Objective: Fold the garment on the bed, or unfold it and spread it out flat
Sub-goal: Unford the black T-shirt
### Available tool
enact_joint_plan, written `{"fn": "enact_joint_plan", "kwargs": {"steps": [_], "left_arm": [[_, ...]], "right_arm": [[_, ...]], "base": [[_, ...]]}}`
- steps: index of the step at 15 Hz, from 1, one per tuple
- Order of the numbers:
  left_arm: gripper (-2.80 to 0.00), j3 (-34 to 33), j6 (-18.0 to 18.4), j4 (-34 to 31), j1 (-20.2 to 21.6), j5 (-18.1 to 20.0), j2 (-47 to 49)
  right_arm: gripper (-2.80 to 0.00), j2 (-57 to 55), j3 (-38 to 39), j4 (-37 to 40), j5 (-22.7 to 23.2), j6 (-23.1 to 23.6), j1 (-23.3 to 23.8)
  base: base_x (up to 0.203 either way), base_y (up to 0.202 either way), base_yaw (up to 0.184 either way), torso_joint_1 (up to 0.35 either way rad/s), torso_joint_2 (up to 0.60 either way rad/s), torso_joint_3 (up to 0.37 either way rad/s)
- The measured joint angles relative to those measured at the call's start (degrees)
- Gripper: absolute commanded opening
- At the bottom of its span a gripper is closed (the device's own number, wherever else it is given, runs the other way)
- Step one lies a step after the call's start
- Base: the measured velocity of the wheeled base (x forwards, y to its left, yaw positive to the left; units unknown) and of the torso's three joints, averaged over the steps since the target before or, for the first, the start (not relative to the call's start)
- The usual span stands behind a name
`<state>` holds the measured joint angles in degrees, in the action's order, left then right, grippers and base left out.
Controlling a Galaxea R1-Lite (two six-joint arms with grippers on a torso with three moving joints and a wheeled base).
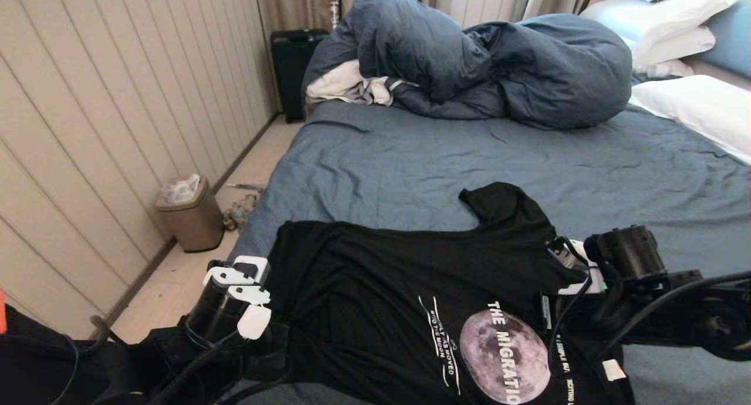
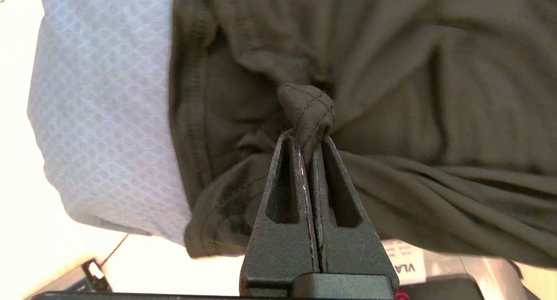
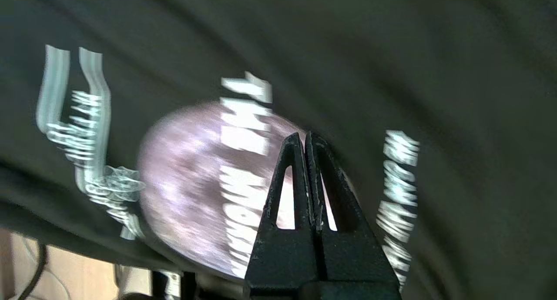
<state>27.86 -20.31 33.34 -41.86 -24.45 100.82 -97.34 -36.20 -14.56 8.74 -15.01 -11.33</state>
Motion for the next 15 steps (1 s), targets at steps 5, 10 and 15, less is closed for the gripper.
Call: {"fn": "enact_joint_plan", "kwargs": {"steps": [5,10,15], "left_arm": [[-2.8,0.6,-0.2,1.2,1.3,1.8,1.0],[0.0,2.2,-0.3,1.2,2.2,1.4,1.2],[0.0,3.7,0.1,0.5,5.2,1.1,-2.8]], "right_arm": [[-2.8,-2.0,-15.0,6.7,-0.4,-5.4,-9.9],[-2.8,-7.0,-29.5,16.8,-0.7,-9.6,-18.1],[-2.8,-12.1,-36.0,17.9,-1.6,-9.6,-21.0]], "base": [[0.0,0.0,0.0,0.0,0.0,0.0],[0.0,0.0,0.0,0.0,0.0,0.0],[0.0,0.0,0.0,0.0,0.0,0.0]]}}
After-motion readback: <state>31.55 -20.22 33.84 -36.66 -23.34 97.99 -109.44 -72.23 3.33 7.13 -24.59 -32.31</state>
